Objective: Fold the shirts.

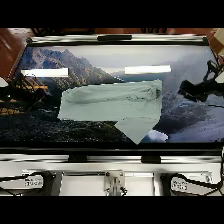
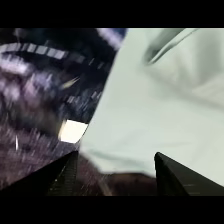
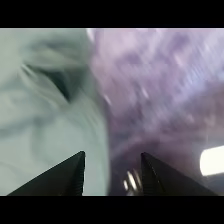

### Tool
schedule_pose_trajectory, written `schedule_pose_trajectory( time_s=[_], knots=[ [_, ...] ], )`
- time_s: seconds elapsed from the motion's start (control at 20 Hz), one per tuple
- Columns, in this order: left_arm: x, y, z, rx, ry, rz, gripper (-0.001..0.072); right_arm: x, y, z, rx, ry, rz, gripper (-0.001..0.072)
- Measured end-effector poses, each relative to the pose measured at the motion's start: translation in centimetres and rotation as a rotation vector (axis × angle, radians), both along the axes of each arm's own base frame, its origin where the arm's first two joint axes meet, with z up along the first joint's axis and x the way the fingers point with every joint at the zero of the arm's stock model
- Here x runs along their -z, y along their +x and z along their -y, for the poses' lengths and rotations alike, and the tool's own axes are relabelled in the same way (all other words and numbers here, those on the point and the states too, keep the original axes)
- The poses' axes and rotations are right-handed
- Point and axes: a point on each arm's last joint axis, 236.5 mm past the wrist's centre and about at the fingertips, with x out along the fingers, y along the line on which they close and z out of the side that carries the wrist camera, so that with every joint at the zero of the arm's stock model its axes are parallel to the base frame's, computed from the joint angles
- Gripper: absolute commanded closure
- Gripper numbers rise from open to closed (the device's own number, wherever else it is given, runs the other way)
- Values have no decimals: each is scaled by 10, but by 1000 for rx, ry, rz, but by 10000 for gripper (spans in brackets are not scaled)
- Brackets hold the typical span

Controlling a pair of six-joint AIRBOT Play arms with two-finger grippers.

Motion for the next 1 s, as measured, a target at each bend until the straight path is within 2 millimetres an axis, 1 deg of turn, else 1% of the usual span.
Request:
schedule_pose_trajectory(
  time_s=[0.05, 0.1, 0.2, 0.25, 0.35, 0.4, 0.45, 0.5, 0.55, 0.6, 0.65, 0.75, 0.85, 1.0],
  knots=[
    [12, -13, 1, 0, -16, -41, 162, 11, -20, 2, -14, 14, -74, 245],
    [24, -24, 6, 2, -37, -75, 162, 19, -35, 1, -23, 31, -127, 246],
    [45, -38, 18, -5, -80, -108, 163, 32, -59, -4, -42, 68, -208, 246],
    [55, -42, 24, -16, -97, -114, 164, 35, -65, -7, -46, 85, -229, 245],
    [69, -44, 33, -40, -122, -110, 166, 39, -72, -10, -50, 106, -250, 246],
    [73, -43, 37, -52, -133, -104, 188, 40, -74, -11, -53, 113, -254, 245],
    [75, -41, 42, -64, -150, -96, 227, 41, -75, -12, -52, 118, -256, 245],
    [77, -38, 46, -74, -160, -88, 397, 42, -76, -12, -53, 122, -259, 244],
    [81, -35, 49, -78, -153, -75, 536, 42, -77, -13, -55, 125, -263, 139],
    [83, -33, 49, -80, -144, -65, 566, 43, -79, -13, -55, 128, -267, 64],
    [84, -29, 49, -88, -141, -50, 618, 45, -81, -15, -59, 133, -274, 65],
    [83, -23, 49, -93, -133, -29, 677, 53, -90, -23, -59, 169, -305, 67],
    [79, -18, 48, -98, -128, -6, 676, 66, -97, -40, -56, 226, -323, 68],
    [70, -13, 49, -95, -125, 26, 676, 87, -100, -70, -60, 276, -318, 69]
  ],
)
